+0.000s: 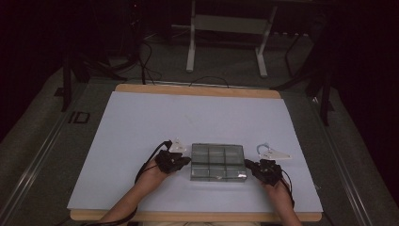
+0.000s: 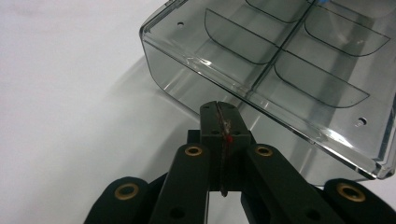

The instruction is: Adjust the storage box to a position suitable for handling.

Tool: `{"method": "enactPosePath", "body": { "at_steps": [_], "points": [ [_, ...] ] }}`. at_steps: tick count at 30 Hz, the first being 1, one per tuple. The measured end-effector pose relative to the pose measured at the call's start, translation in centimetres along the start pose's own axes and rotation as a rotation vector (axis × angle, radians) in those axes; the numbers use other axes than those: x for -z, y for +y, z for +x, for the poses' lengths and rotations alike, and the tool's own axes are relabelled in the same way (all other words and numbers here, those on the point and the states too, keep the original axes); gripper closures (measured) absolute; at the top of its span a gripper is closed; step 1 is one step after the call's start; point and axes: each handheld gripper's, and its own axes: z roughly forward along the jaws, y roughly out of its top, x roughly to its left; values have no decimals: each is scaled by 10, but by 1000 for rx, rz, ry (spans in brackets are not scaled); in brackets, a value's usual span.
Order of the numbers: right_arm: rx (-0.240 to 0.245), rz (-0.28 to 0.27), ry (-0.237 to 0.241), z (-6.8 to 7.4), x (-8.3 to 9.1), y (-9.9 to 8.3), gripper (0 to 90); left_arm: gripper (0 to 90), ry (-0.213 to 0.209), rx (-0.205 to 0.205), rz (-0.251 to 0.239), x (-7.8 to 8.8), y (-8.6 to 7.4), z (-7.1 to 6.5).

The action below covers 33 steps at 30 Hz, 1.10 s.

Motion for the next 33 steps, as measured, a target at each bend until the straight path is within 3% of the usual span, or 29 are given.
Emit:
{"method": "enactPosePath", "body": {
  "at_steps": [23,33],
  "points": [
    [21,10,35,13,10,-9,900,900,-26,6,-18,16,-16,-16],
    [22,9,37,18,12,-11,900,900,-33,6,-22,18,-20,-17]
  ]
}}
